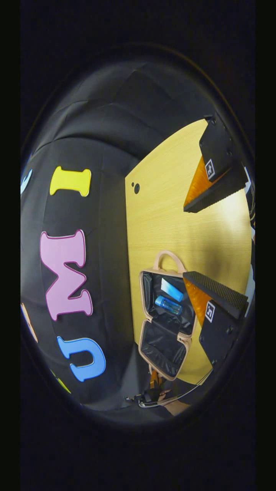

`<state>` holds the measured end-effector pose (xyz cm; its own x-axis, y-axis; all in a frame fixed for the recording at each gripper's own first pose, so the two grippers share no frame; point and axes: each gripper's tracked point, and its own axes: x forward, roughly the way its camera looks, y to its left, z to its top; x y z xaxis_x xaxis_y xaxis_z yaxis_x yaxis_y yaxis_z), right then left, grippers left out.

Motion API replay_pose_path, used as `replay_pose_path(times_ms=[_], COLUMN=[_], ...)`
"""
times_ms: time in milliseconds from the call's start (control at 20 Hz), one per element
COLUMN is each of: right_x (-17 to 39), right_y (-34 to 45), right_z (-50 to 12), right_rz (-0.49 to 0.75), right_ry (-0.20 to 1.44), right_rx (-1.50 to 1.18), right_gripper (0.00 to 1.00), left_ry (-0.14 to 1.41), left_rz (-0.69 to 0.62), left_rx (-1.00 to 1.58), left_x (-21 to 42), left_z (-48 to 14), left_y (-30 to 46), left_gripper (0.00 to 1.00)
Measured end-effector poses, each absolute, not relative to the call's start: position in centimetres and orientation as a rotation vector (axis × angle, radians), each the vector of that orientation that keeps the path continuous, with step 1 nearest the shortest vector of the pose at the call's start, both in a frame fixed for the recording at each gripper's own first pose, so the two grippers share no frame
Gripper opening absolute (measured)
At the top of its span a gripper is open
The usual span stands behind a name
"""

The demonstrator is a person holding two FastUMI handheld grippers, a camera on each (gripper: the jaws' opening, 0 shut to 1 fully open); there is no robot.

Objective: First open the suitcase, pack the skin care products into it, and then close the suitcase.

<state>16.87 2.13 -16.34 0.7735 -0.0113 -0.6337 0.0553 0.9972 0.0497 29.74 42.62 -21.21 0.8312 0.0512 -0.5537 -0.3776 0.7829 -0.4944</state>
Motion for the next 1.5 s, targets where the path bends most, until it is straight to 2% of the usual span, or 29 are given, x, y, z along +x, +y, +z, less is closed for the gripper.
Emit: replay_pose_path(times_ms=[200,350,650,850,1150,1500], right_x=[16.9,17.5,17.7,17.6,14.6,10.3], right_y=[1.1,0.1,-2.7,-5.8,-9.9,-14.7], right_z=[-15.8,-14.3,-12.6,-11.2,-10.8,-13.5], right_rz=[-0.01,0.01,0.018,-0.002,-0.001,0.013], right_ry=[0.666,0.623,0.576,0.529,0.505,0.563], right_rx=[0.087,0.117,0.172,0.219,0.252,0.274], right_gripper=[0.98,0.97,0.98,0.98,0.98,0.98], left_ry=[0.489,0.471,0.42,0.435,0.542,0.663], left_rz=[0.137,0.084,-0.079,-0.162,-0.236,-0.14], left_rx=[-0.457,-0.342,-0.295,-0.294,-0.261,-0.097], left_x=[29.5,29.0,28.3,29.4,31.8,33.6], left_z=[-12.4,-8.5,-2.2,-2.6,-9.0,-19.5], left_y=[37.5,32.1,18.0,8.7,-3.8,-11.6], left_gripper=[0.06,0.05,0.06,0.05,0.06,0.06])
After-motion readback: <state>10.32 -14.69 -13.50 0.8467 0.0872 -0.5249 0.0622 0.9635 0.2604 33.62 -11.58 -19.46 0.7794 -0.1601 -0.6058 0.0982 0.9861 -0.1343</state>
